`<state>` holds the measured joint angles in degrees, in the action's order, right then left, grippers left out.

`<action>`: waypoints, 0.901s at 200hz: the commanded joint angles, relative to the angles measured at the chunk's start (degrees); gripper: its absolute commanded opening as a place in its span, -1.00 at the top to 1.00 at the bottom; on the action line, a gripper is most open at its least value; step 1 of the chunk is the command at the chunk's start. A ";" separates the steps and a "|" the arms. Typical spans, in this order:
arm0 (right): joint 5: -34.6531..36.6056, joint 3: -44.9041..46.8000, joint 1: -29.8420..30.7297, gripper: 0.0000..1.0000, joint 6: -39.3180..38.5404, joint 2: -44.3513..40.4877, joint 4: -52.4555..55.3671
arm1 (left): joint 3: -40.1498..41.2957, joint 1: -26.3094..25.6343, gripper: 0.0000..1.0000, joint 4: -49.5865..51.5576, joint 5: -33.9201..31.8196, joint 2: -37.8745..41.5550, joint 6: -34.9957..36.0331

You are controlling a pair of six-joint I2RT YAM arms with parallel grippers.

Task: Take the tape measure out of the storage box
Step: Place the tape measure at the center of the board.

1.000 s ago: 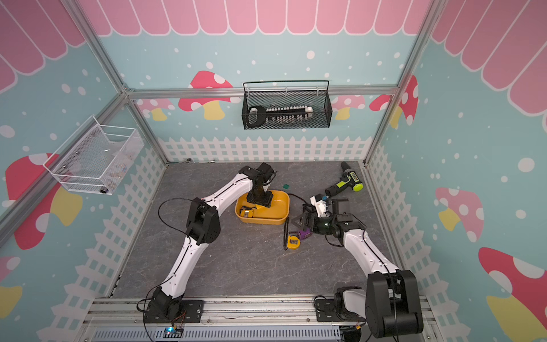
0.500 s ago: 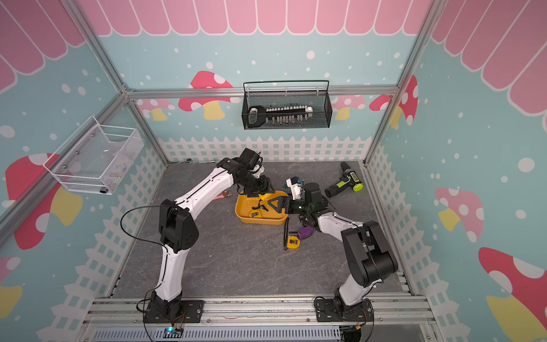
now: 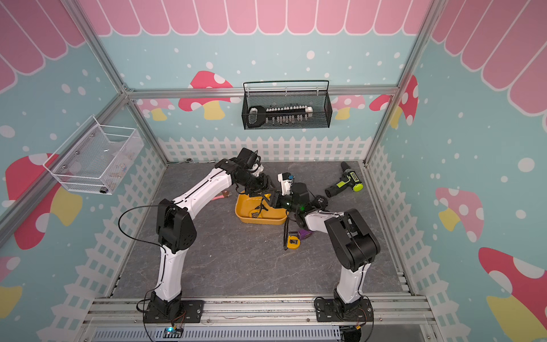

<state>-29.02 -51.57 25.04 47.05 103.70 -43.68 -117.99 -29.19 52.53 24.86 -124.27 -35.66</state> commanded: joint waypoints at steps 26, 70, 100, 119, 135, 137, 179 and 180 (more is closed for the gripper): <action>5.02 0.85 0.14 0.69 0.83 -1.87 -5.45 | 0.71 -0.72 -0.45 1.30 4.44 1.86 1.75; 0.71 5.59 -3.25 0.76 5.85 -7.27 -3.34 | -0.16 -0.48 -0.98 3.77 -10.79 5.56 10.90; -4.35 12.50 -11.86 0.76 8.73 -17.04 5.61 | 0.18 -0.82 -0.98 9.08 -19.55 3.78 18.08; -7.37 14.16 -17.51 0.76 5.57 -24.60 18.00 | 1.43 -1.59 -0.98 11.16 -22.56 1.53 20.96; -8.70 12.88 -21.19 0.76 -0.03 -30.25 31.55 | 2.61 -2.63 -0.98 11.88 -24.72 -0.31 22.92; -8.94 12.74 -21.59 0.76 -0.66 -30.82 33.64 | 2.64 -2.80 -0.98 12.00 -24.98 -0.57 23.16; -14.59 19.04 -29.76 0.74 -1.23 -35.67 45.15 | 1.31 -5.84 -0.98 14.34 -27.69 -5.88 26.89; -14.67 19.31 -29.86 0.74 -1.20 -35.67 45.21 | 1.29 -5.90 -0.98 14.39 -27.68 -5.98 26.92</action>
<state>-38.63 -37.30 -1.69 47.42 68.64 -9.28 -116.49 -33.32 63.90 0.49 -127.72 -12.78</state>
